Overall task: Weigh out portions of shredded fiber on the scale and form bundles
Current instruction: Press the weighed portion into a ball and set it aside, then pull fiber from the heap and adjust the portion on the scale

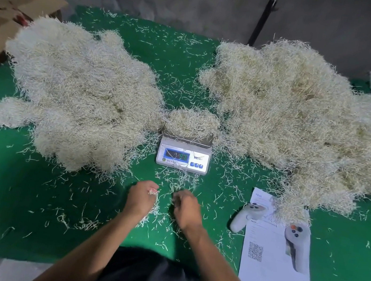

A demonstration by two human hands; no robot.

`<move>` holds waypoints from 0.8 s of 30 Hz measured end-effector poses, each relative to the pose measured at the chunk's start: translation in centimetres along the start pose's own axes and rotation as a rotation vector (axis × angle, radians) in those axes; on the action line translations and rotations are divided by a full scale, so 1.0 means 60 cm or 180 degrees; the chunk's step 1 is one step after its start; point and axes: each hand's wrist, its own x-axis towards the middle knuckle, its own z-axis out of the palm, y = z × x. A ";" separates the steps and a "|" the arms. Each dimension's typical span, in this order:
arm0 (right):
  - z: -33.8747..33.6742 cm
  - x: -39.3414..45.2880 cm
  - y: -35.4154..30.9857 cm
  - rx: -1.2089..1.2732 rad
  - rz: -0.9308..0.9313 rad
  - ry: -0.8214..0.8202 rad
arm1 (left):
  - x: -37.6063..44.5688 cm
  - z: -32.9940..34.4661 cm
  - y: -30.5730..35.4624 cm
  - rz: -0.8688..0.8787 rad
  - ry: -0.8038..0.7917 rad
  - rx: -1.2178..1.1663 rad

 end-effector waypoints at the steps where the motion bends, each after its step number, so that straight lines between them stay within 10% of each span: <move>1: 0.001 -0.002 0.000 0.0189 0.0011 0.0018 | 0.003 0.001 0.009 0.0071 0.0107 -0.0068; 14: -0.113 0.045 -0.031 0.2060 0.0313 0.0651 | 0.036 0.013 -0.020 0.0834 0.0858 0.0514; 24: -0.360 0.191 -0.171 0.1670 -0.0732 0.1361 | 0.046 0.030 -0.052 0.0190 -0.0064 0.1167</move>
